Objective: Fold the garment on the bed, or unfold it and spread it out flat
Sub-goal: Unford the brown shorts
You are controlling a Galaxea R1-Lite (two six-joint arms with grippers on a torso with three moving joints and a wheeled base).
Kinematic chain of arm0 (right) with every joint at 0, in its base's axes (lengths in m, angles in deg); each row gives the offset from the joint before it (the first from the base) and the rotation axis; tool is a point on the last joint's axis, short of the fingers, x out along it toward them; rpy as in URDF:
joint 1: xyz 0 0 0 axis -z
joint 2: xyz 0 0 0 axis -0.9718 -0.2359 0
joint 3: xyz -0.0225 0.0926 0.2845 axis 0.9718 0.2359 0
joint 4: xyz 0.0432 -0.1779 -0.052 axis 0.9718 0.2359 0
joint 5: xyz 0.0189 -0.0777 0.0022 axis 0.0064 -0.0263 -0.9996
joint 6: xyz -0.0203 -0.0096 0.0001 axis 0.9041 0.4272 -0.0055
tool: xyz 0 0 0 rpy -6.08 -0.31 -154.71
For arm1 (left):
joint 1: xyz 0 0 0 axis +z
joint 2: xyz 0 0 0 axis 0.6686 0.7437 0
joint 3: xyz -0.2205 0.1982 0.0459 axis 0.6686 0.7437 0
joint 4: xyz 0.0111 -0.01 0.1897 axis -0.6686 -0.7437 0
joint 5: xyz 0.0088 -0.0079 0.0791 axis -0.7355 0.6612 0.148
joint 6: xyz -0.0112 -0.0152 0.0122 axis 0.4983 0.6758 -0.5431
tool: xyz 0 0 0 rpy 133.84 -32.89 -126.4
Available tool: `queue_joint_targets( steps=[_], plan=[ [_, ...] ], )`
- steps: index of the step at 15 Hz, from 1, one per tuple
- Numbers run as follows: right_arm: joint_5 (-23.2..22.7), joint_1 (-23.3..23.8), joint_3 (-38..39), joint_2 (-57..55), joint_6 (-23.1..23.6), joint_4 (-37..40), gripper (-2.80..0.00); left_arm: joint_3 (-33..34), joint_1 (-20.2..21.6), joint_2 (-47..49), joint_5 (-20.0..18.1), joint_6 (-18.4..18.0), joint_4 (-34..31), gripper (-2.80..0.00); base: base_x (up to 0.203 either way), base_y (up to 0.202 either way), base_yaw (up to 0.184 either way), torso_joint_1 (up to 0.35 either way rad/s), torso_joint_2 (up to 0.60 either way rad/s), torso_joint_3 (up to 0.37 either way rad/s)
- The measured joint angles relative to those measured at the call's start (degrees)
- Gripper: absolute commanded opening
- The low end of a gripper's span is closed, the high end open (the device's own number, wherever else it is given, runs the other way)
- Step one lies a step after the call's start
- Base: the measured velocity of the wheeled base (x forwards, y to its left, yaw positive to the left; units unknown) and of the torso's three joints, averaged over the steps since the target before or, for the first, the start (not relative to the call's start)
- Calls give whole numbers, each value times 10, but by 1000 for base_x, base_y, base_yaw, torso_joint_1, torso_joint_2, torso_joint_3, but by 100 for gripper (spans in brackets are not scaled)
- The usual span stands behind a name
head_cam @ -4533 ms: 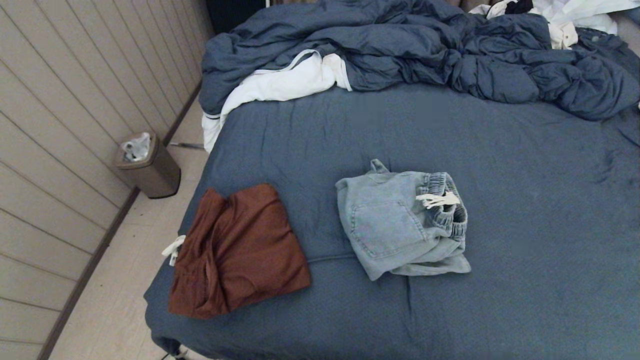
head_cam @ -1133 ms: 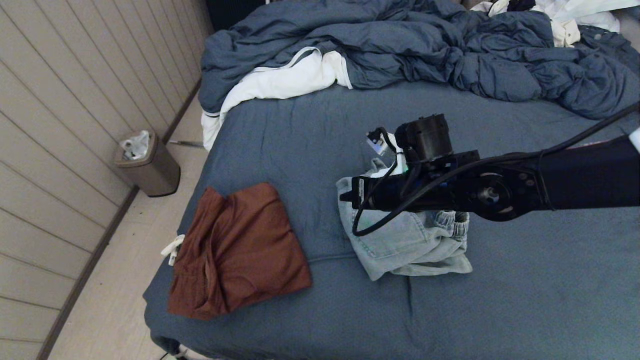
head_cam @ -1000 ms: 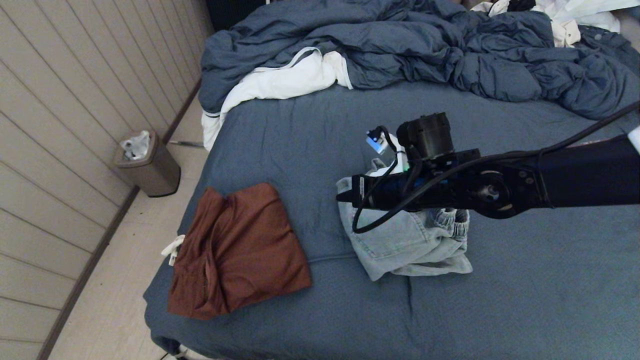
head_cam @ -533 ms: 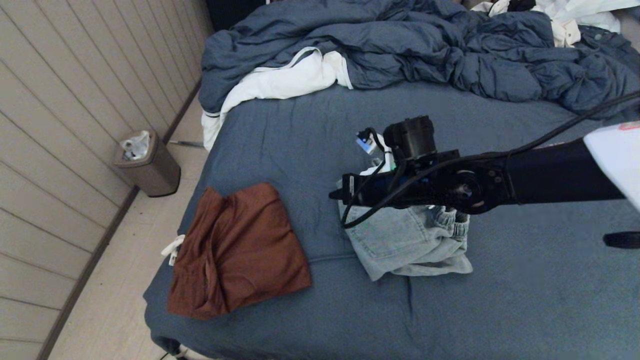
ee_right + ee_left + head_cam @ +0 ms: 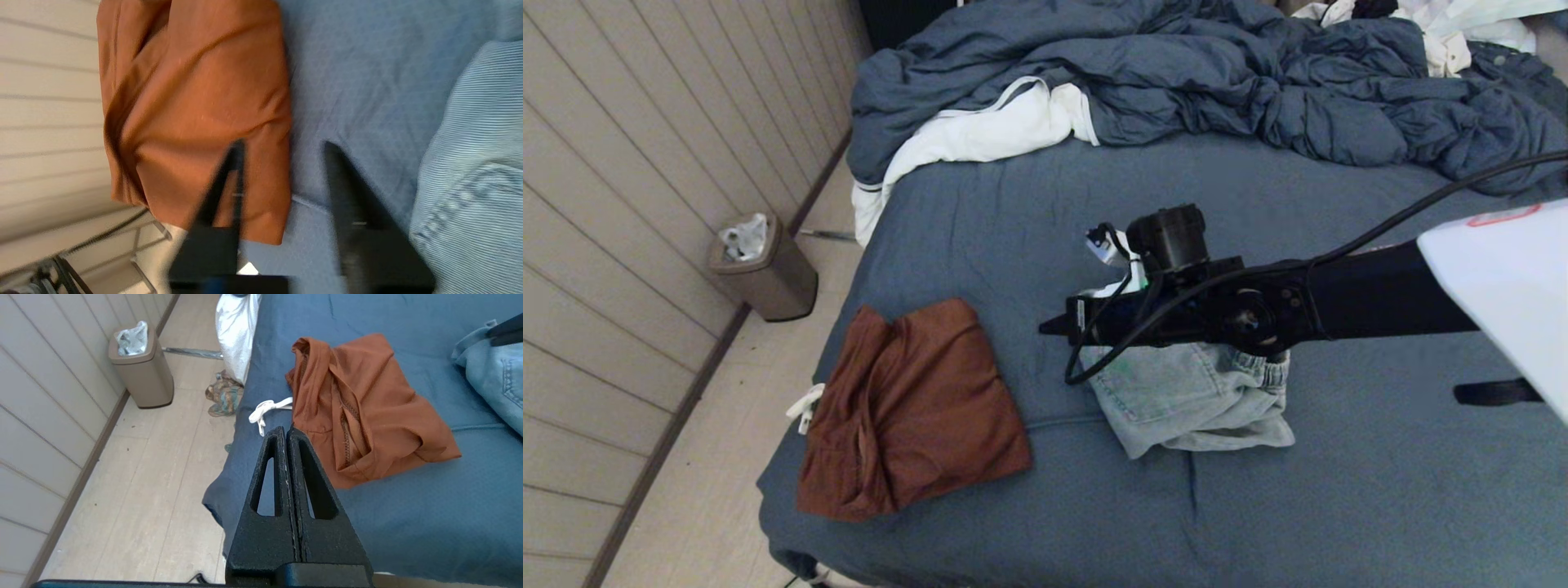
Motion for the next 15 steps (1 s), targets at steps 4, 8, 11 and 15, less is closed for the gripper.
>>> queue_joint_targets(
  steps=[4,8,11,15],
  plan=[
    [1,-34,-3,-29,20,0,0,0,0,0,0,0,0,-280,0,0,0,0,0,0],
    [12,-73,-22,-87,28,-1,0,0,0,0,0,0,0,-280,0,0,0,0,0,0],
    [75,-84,-43,-135,66,-2,0,0,0,0,0,0,0,-280,0,0,0,0,0,0],
    [95,-98,-73,-177,74,-1,0,0,0,0,0,0,0,-280,0,0,0,0,0,0]
  ],
)
